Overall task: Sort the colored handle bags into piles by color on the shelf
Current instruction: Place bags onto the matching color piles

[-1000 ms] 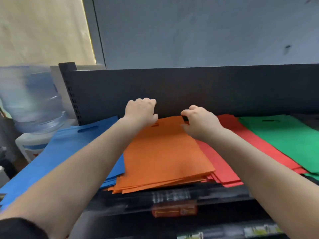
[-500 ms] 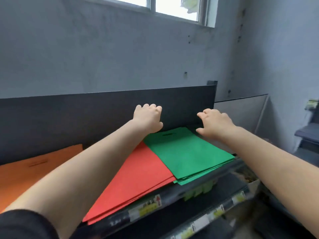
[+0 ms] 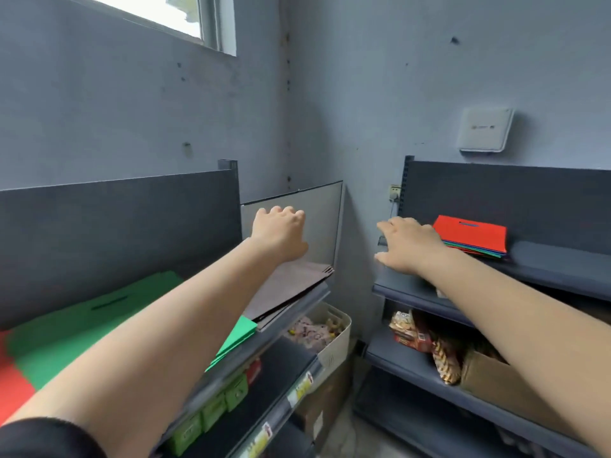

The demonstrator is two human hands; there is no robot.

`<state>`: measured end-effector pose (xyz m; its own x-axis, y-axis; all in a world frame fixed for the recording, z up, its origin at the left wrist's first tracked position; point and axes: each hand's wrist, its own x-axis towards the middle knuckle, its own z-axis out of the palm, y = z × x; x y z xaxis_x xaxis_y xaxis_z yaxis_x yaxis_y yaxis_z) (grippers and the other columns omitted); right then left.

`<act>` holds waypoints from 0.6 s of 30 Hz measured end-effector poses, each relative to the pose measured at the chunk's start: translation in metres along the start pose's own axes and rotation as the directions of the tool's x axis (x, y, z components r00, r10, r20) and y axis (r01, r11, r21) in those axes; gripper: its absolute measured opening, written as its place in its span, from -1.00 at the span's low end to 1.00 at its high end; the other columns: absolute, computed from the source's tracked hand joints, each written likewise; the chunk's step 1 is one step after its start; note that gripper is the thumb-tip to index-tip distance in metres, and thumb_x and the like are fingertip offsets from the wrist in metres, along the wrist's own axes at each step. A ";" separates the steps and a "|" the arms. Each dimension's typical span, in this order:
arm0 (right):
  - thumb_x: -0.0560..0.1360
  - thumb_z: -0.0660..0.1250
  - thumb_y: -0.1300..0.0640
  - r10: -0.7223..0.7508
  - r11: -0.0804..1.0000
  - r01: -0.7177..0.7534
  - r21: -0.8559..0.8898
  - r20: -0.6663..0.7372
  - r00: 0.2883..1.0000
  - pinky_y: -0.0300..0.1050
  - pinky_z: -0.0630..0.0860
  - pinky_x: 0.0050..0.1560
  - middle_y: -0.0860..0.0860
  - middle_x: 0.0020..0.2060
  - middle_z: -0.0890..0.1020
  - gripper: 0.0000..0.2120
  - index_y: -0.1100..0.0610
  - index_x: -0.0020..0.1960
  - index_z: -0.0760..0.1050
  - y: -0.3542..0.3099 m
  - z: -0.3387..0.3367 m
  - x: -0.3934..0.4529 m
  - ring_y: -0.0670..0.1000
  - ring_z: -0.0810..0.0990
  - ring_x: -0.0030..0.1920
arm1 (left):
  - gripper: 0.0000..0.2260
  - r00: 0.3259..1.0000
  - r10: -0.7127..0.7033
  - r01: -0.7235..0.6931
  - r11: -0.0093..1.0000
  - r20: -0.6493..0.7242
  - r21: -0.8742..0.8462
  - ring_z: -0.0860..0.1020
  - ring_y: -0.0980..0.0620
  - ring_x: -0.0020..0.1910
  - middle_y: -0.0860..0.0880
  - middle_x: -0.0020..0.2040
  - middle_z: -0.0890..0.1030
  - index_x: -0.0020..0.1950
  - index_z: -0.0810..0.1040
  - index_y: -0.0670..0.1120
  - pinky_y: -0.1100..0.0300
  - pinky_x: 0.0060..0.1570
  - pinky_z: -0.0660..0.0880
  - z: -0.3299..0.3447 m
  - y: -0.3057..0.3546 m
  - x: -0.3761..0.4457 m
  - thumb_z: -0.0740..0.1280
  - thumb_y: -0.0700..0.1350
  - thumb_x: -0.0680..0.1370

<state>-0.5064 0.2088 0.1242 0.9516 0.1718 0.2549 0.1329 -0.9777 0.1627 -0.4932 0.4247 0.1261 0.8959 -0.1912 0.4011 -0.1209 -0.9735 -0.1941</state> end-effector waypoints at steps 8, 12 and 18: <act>0.56 0.21 -0.10 0.208 0.976 -0.204 -0.070 0.057 0.976 0.06 0.30 0.28 0.08 0.37 0.34 -0.47 0.10 0.44 0.23 0.110 0.042 0.033 0.14 0.30 0.38 | -0.59 0.989 0.147 -0.147 0.986 -0.003 -0.085 0.39 -0.08 0.29 -0.05 0.28 0.46 0.32 0.38 -0.06 0.07 0.17 0.27 0.049 0.083 0.113 0.24 0.08 0.52; 0.55 0.22 -0.10 0.278 0.957 -0.271 -0.101 0.064 0.959 0.08 0.30 0.28 0.07 0.36 0.35 -0.47 0.10 0.44 0.24 0.154 0.063 0.061 0.13 0.31 0.37 | -0.57 0.981 0.196 -0.194 0.974 0.009 -0.122 0.38 -0.09 0.31 -0.05 0.30 0.45 0.34 0.37 -0.05 0.05 0.19 0.28 0.073 0.117 0.175 0.23 0.11 0.53; 0.56 0.20 -0.10 0.383 0.919 -0.367 -0.143 0.111 0.917 0.07 0.30 0.28 0.06 0.35 0.36 -0.47 0.09 0.44 0.22 0.216 0.099 0.097 0.12 0.31 0.36 | -0.54 0.948 0.319 -0.318 0.941 -0.010 -0.118 0.38 -0.09 0.32 -0.05 0.32 0.44 0.36 0.35 -0.05 0.03 0.21 0.29 0.106 0.169 0.259 0.20 0.16 0.55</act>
<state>-0.3578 0.0026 0.0898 0.9541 -0.2307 0.1908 -0.2669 -0.9443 0.1926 -0.2367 0.2244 0.1027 0.8061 -0.4930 0.3274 -0.4491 -0.8698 -0.2043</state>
